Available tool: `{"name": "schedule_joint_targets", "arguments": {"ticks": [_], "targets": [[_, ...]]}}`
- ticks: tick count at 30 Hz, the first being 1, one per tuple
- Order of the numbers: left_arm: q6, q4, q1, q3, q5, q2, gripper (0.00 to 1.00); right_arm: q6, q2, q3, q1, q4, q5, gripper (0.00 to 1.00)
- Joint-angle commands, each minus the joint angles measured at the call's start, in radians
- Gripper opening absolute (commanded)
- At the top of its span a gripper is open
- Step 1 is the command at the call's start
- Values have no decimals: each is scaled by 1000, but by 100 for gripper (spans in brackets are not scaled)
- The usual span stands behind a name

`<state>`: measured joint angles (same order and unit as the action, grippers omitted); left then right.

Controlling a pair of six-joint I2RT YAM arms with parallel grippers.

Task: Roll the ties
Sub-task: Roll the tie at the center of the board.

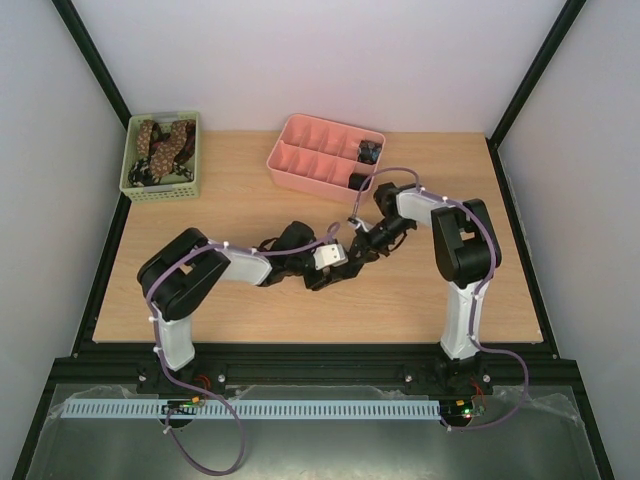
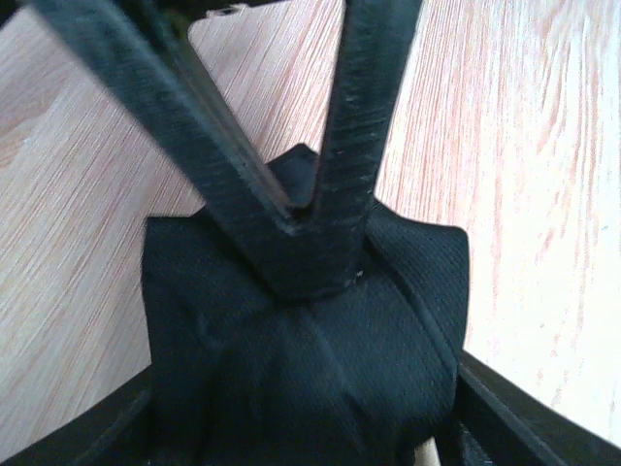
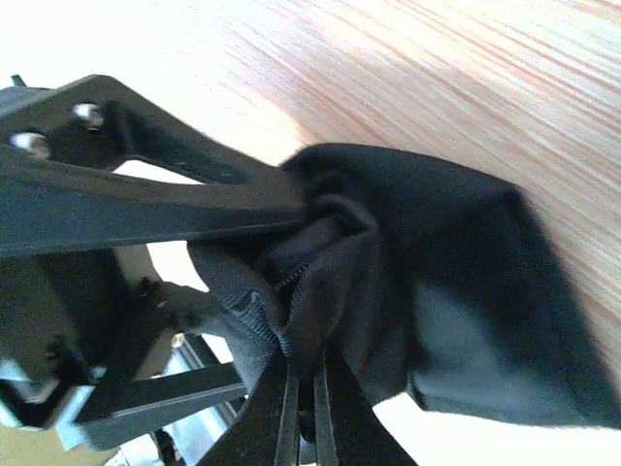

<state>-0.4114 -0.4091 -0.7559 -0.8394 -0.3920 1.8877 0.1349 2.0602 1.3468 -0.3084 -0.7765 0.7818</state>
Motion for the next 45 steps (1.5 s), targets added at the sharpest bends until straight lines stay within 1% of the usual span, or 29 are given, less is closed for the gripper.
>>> {"name": "schedule_joint_targets", "arguments": {"ticks": [1, 4, 10, 15, 17, 18, 19, 21, 22, 23, 26, 29, 34, 35, 36, 39, 45], "targets": [[29, 91, 4, -43, -115, -27, 68, 27, 48, -77, 25, 30, -287, 1], [40, 93, -1, -76, -152, -2, 69, 25, 50, -84, 28, 52, -313, 1], [13, 117, -9, -124, -140, 83, 66, 0, 81, -43, 29, 65, -294, 1], [-25, 146, -7, -106, -122, 103, 66, -3, 82, -29, 24, 57, -284, 1], [-33, 156, -4, -94, -111, 106, 60, -3, 79, -28, 22, 53, -280, 1], [-35, 157, -2, -87, -102, 107, 53, -3, 76, -27, 21, 49, -274, 1], [-35, 157, -1, -78, -99, 108, 50, -2, 73, -23, 22, 47, -268, 1], [-38, 148, 4, -57, -93, 105, 38, -4, 65, -10, 21, 39, -252, 2], [-41, 144, 4, -46, -87, 104, 35, -6, 61, 1, 22, 33, -243, 4], [-44, 139, 4, -34, -83, 102, 31, -9, 58, 14, 23, 22, -238, 8], [-50, 126, 5, 0, -62, 100, 25, -32, 48, 46, 36, -24, -209, 26], [-59, 108, 4, 32, -46, 101, 23, -65, 11, 24, 76, -43, -124, 42], [-69, 93, 4, 55, -36, 106, 23, -83, -21, -73, 104, -40, -21, 58], [-70, 92, 4, 57, -35, 106, 23, -97, -23, -96, 103, -30, 3, 64], [-71, 91, 4, 58, -35, 106, 23, -113, -22, -111, 101, -15, 17, 67], [-76, 90, 4, 61, -33, 103, 23, -135, -4, -133, 86, 18, 26, 69], [-81, 91, 3, 63, -33, 102, 23, -146, 109, -78, 48, 39, 64, 67]]}}
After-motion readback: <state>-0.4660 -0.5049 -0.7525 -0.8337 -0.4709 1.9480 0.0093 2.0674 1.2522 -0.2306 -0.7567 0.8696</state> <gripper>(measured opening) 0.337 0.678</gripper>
